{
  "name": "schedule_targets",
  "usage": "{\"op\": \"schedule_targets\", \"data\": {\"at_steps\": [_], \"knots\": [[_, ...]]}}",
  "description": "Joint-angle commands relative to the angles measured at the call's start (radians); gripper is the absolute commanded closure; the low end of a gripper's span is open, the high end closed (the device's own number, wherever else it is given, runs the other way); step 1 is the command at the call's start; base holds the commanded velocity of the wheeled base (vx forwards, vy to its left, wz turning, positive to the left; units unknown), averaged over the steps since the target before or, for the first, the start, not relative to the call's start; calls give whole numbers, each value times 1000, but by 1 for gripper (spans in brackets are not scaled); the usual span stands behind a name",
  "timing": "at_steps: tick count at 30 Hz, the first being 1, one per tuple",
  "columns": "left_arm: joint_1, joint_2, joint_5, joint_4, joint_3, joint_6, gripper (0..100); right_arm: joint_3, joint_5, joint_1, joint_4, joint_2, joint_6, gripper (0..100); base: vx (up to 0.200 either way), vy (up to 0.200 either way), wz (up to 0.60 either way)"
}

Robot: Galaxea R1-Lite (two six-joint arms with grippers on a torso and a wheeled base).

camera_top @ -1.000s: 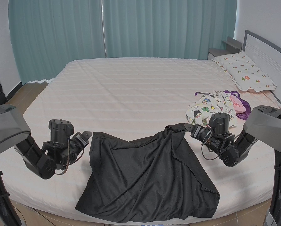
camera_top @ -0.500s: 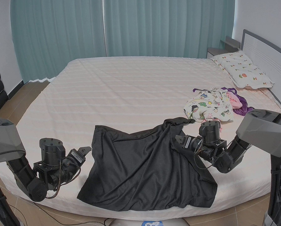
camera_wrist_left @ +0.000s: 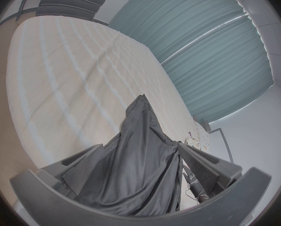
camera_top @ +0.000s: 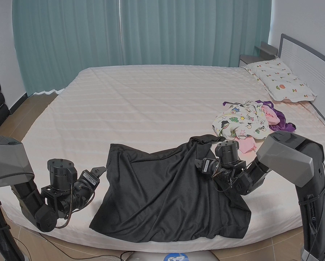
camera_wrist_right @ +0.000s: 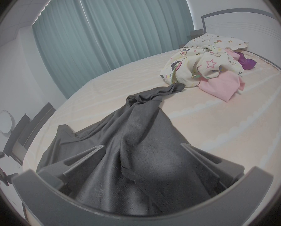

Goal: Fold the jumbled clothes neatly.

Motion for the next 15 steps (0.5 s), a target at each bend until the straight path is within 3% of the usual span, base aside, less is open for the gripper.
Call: {"op": "schedule_targets", "data": {"at_steps": [1,9,10,15], "knots": [[0,29,3,-9,1,-4,0,-35,-1,4,2,51,0,0,0,0,0],[2,39,3,-6,1,-7,0,-41,-15,6,0,50,-3,0,0,0,0],[2,39,3,-9,0,-4,0,-41,-24,0,0,42,-5,100,0,0,0],[2,39,5,-6,-2,-4,0,-4,-24,4,-2,42,-6,100,0,0,0]]}}
